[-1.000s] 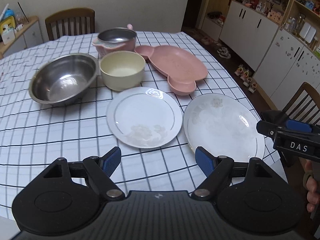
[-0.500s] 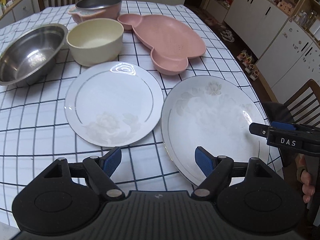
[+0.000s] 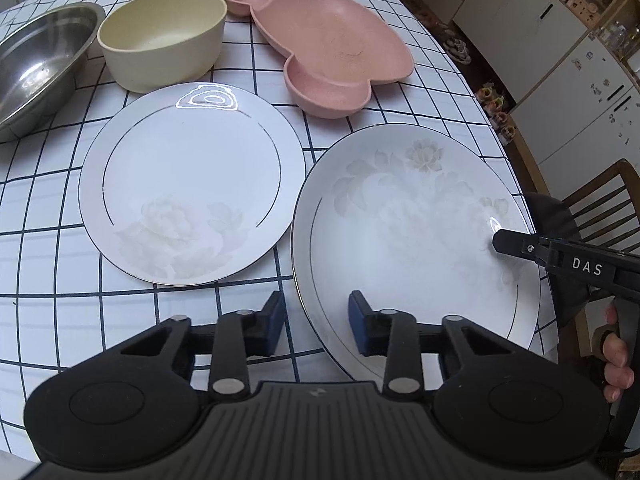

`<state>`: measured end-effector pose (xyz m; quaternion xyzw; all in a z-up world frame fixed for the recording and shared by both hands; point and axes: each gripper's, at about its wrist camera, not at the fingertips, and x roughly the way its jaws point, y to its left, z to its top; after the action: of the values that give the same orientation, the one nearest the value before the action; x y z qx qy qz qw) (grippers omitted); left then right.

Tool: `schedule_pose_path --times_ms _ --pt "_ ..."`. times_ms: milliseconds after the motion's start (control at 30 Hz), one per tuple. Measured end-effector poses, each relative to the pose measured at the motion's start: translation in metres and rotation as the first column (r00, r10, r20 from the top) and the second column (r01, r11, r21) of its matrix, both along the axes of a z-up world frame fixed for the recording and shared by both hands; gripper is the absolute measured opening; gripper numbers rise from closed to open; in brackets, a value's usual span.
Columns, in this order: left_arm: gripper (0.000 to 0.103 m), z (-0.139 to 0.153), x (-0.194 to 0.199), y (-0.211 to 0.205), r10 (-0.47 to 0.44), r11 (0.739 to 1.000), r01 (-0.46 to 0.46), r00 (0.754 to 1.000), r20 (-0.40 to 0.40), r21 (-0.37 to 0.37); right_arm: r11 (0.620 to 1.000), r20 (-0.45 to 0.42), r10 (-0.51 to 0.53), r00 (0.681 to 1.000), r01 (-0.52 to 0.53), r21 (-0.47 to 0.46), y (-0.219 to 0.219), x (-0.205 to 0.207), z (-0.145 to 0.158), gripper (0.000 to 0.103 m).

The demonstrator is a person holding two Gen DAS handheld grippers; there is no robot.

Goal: Organize plates and bowls

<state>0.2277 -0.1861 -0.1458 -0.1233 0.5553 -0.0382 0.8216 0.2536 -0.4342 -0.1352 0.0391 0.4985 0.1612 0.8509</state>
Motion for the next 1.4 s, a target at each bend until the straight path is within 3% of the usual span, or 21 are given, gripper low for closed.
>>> schedule_pose_path --times_ms 267,633,1033,1400 --pt "0.017 -0.001 0.001 0.004 0.024 0.999 -0.024 1.0 -0.005 -0.038 0.999 -0.035 -0.015 0.999 0.016 0.03 -0.01 0.004 -0.001 0.014" --pt "0.014 0.005 -0.015 0.005 0.021 1.0 -0.021 1.0 -0.011 -0.007 1.0 -0.044 0.005 0.999 -0.004 0.03 -0.011 -0.014 0.0 0.012" --pt "0.014 0.011 -0.077 0.027 0.023 1.0 -0.023 0.999 -0.047 0.001 0.998 -0.056 0.068 0.996 -0.067 0.019 0.01 -0.077 0.01 0.012" --pt "0.013 0.011 -0.108 0.035 -0.047 0.999 0.047 0.997 -0.055 0.005 0.999 -0.066 0.051 0.997 -0.05 0.012 0.021 -0.115 0.007 0.012"
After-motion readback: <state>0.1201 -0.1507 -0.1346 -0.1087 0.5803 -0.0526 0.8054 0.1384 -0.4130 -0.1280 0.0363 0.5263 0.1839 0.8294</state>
